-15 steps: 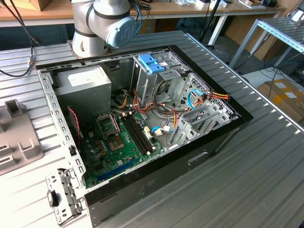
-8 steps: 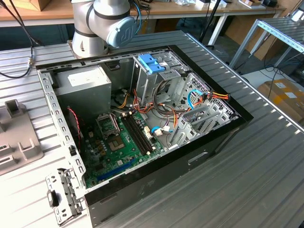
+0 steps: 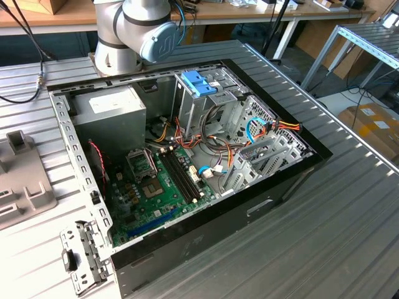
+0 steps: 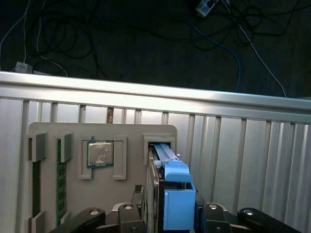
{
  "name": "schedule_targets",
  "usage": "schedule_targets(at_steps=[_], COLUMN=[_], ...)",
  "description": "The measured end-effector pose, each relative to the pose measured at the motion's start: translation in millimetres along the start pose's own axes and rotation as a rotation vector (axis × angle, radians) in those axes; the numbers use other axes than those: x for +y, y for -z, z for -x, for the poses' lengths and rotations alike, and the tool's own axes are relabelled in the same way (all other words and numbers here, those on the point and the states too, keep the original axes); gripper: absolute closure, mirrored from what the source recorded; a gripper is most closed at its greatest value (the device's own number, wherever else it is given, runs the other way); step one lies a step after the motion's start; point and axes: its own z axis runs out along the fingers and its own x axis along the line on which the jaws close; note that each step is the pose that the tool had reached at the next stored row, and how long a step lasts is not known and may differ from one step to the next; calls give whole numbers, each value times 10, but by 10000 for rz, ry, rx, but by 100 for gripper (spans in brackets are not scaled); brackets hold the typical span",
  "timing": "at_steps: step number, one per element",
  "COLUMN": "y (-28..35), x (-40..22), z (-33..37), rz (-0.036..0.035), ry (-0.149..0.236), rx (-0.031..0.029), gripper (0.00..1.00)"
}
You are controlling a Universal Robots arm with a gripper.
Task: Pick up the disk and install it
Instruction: 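Pick up the disk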
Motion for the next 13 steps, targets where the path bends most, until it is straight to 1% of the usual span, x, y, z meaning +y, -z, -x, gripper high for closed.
schedule_targets(at_steps=[3,4,7,8,9,10,11,12,13], y=[-4,-4,-3,-3,-4,-4,-7,-8,-9], x=[1,1,1,1,0,-3,-5,-7,-11], z=[0,0,0,-1,0,0,0,-1,-1], rz=[515,564,601,603,606,615,630,637,636], ry=[-21,-23,-25,-24,-25,-27,-30,-31,-31], rx=[-41,-45,-42,-26,22,121,330,409,411], gripper=[52,52,52,52,52,52,52,52,52])
